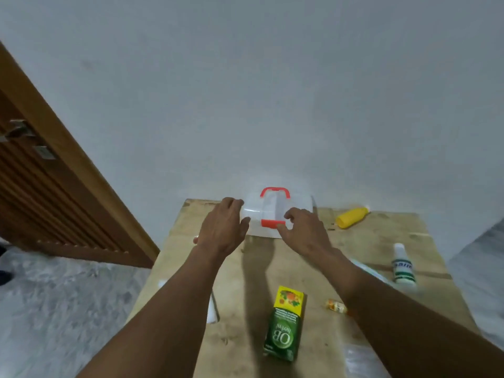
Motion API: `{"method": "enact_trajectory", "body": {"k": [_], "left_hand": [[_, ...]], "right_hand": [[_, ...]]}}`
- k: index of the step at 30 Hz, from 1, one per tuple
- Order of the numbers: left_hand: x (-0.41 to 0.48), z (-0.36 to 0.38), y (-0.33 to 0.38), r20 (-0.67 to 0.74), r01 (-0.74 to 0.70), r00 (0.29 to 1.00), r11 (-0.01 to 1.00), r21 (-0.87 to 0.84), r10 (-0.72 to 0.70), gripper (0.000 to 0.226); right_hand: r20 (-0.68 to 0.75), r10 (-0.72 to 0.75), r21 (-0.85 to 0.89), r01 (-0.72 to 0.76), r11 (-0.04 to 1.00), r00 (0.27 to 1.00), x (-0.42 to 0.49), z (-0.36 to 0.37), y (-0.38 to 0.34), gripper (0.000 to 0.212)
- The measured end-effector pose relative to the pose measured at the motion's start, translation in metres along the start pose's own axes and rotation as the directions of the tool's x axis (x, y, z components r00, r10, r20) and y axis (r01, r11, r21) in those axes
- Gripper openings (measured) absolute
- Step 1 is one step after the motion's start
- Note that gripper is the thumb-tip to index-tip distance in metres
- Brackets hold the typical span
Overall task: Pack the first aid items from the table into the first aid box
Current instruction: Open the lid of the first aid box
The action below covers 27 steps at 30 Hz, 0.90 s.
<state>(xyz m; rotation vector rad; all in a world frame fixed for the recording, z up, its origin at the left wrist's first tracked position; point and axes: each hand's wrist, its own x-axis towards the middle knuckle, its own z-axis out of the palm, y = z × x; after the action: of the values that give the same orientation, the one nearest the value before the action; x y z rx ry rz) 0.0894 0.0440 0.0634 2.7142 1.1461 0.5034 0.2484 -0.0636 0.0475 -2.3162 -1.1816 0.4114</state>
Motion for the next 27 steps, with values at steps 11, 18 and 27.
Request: {"method": "enact_trajectory", "body": {"k": [11, 18, 27], "left_hand": [[0.058, 0.094, -0.072, 0.048, -0.294, 0.949, 0.932, -0.214, 0.31, 0.05], [0.069, 0.111, -0.085, 0.001, -0.376, 0.918, 0.872, -0.313, 0.397, 0.039], [0.07, 0.119, -0.087, -0.028, -0.419, 0.901, 0.85, -0.321, 0.433, 0.036]], "right_hand": [[0.012, 0.599, 0.771, -0.388, 0.504, 0.801, 0.016, 0.106, -0.005, 0.046], [0.213, 0.726, 0.948, -0.319, 0.01, 0.654, 0.039, 0.118, -0.014, 0.027], [0.184, 0.764, 0.964, -0.264, -0.019, 0.619, 0.044, 0.125, -0.026, 0.025]]}}
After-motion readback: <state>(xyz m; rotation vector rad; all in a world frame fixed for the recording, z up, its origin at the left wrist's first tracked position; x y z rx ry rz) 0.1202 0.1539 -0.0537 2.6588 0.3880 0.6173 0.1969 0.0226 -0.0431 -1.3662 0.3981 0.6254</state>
